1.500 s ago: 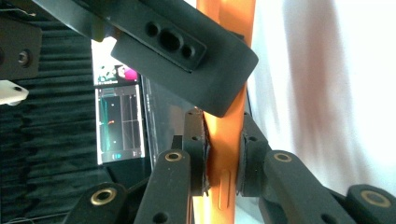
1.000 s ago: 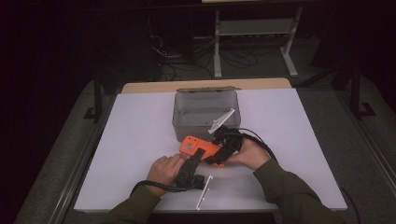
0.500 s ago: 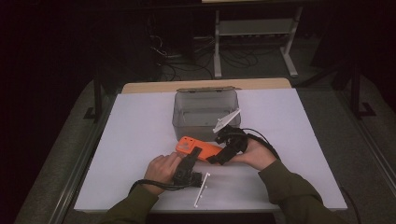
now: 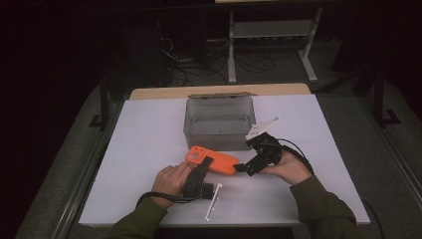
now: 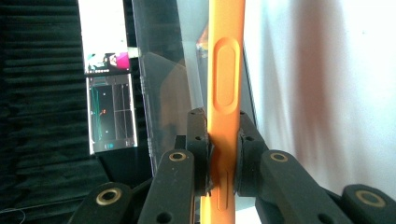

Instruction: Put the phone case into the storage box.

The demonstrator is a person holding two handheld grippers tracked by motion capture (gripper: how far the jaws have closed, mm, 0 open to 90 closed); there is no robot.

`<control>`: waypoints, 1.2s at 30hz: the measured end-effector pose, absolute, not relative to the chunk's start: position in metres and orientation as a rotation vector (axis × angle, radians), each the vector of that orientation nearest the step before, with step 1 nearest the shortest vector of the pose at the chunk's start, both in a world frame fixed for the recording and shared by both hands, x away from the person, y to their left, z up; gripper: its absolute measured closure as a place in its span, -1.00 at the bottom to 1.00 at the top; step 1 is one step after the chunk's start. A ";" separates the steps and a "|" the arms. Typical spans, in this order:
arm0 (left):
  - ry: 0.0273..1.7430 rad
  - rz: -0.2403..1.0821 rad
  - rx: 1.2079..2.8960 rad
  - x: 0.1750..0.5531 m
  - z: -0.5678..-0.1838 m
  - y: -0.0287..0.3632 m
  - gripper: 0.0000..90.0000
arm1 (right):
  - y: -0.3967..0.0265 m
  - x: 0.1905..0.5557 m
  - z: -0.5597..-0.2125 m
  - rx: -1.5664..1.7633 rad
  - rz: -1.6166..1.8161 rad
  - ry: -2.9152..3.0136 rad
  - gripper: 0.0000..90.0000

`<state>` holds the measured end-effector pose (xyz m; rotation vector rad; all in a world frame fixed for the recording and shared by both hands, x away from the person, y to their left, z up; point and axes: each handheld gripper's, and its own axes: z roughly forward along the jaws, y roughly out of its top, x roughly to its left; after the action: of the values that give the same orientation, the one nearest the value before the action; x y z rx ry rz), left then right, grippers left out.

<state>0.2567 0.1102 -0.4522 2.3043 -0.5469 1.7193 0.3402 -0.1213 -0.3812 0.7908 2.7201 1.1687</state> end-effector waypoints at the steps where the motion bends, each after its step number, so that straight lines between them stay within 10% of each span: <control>1: -0.549 1.718 2.302 0.257 -0.452 0.110 0.77 | -0.124 0.339 -0.383 0.802 1.168 2.711 -0.98; 36: -0.540 1.715 2.296 0.256 -0.449 0.111 0.77 | -0.195 0.284 -0.441 1.022 1.204 2.420 -0.99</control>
<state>0.2560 0.1114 -0.4494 2.2958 -0.5403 1.7151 0.2843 -0.1955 -0.4413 1.0220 2.4198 1.2043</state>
